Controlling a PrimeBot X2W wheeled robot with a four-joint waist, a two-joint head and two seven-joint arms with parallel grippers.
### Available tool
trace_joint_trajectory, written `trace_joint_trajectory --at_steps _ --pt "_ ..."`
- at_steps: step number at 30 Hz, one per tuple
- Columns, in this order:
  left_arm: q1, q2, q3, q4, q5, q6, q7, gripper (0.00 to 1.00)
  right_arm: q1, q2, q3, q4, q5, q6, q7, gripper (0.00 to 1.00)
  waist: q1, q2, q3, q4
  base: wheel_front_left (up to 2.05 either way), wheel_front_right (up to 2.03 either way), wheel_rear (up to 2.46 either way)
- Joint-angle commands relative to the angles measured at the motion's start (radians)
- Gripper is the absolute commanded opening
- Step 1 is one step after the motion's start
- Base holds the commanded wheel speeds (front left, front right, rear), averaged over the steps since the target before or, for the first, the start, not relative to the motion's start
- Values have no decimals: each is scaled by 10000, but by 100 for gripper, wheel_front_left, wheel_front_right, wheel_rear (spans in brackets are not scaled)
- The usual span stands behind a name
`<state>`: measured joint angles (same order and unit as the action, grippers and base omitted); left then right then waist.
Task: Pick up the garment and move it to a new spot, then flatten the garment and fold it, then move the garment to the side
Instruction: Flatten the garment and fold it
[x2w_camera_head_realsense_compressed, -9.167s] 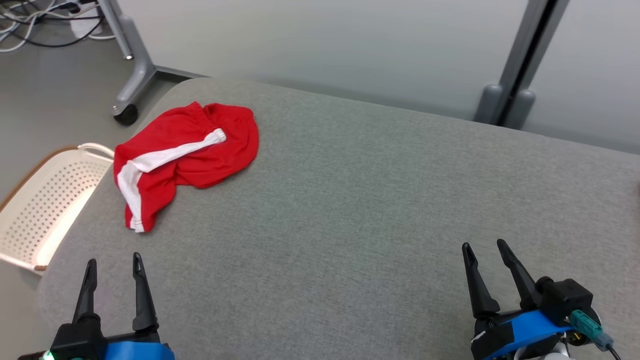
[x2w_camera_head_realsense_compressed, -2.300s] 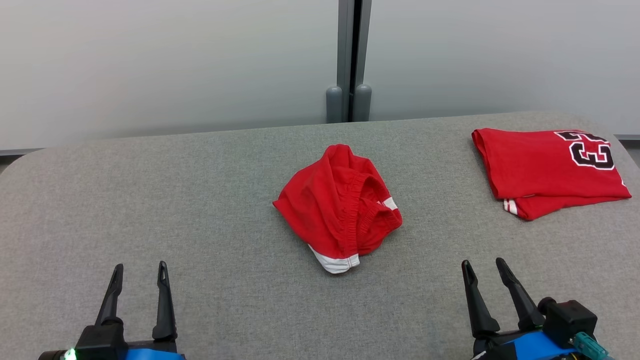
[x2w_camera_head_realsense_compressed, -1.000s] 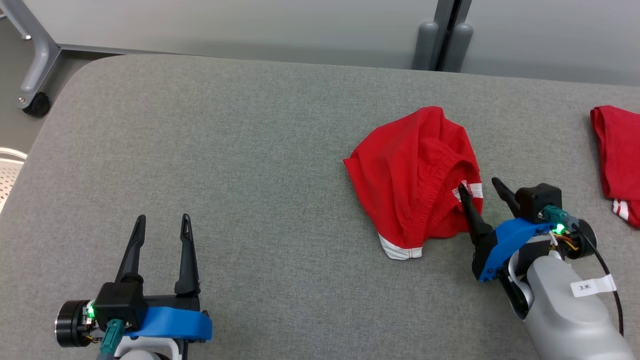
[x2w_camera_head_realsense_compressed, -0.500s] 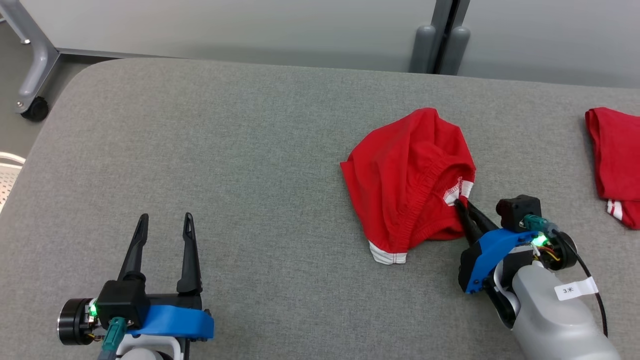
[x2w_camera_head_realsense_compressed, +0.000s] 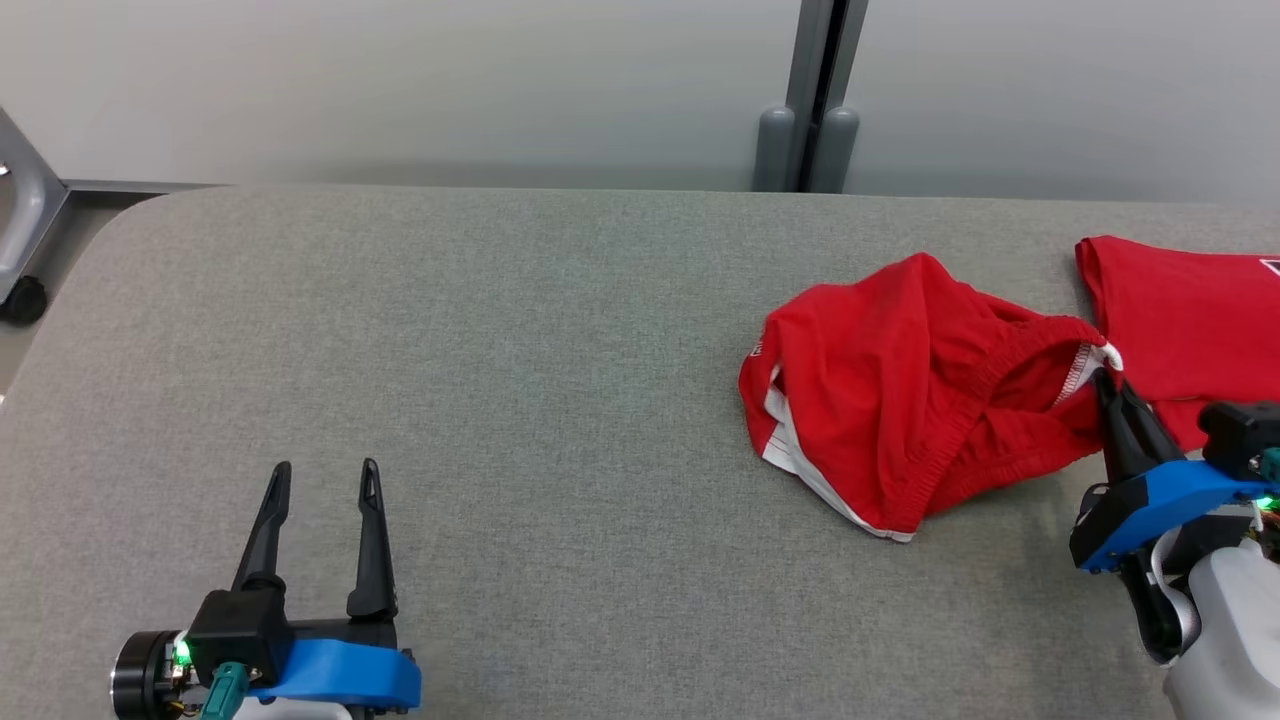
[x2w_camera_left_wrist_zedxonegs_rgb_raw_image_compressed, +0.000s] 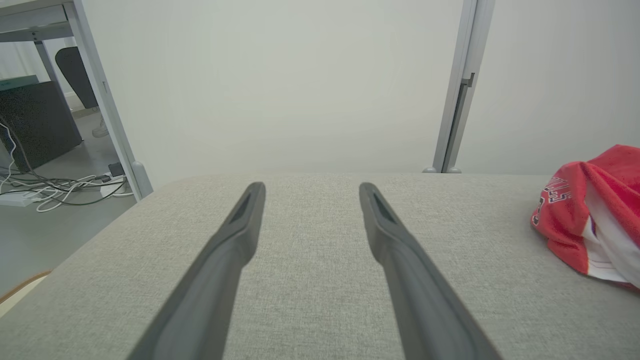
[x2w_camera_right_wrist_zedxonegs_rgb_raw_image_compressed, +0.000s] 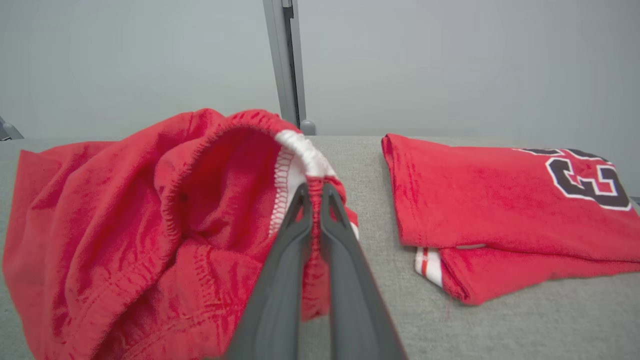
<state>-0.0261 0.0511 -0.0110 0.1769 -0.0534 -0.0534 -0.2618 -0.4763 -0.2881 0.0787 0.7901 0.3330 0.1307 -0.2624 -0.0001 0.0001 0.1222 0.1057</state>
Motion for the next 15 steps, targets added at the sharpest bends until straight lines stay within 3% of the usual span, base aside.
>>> trace_joint_trajectory --at_steps 1,6,15 --pt "82 -8 11 -19 -62 -7 -42 100 293 12 -130 -336 -115 3 -32 0 1 -1 -97 -125 0 0 0" --pt "101 -7 -68 11 -102 -4 -42 100 898 443 -59 -1559 -312 3 -31 0 1 -1 -178 -209 0 0 0" --pt "18 -7 -113 -12 -120 3 -43 100 1268 1663 1966 -2622 -170 2 -31 0 1 -1 -334 268 0 0 0"
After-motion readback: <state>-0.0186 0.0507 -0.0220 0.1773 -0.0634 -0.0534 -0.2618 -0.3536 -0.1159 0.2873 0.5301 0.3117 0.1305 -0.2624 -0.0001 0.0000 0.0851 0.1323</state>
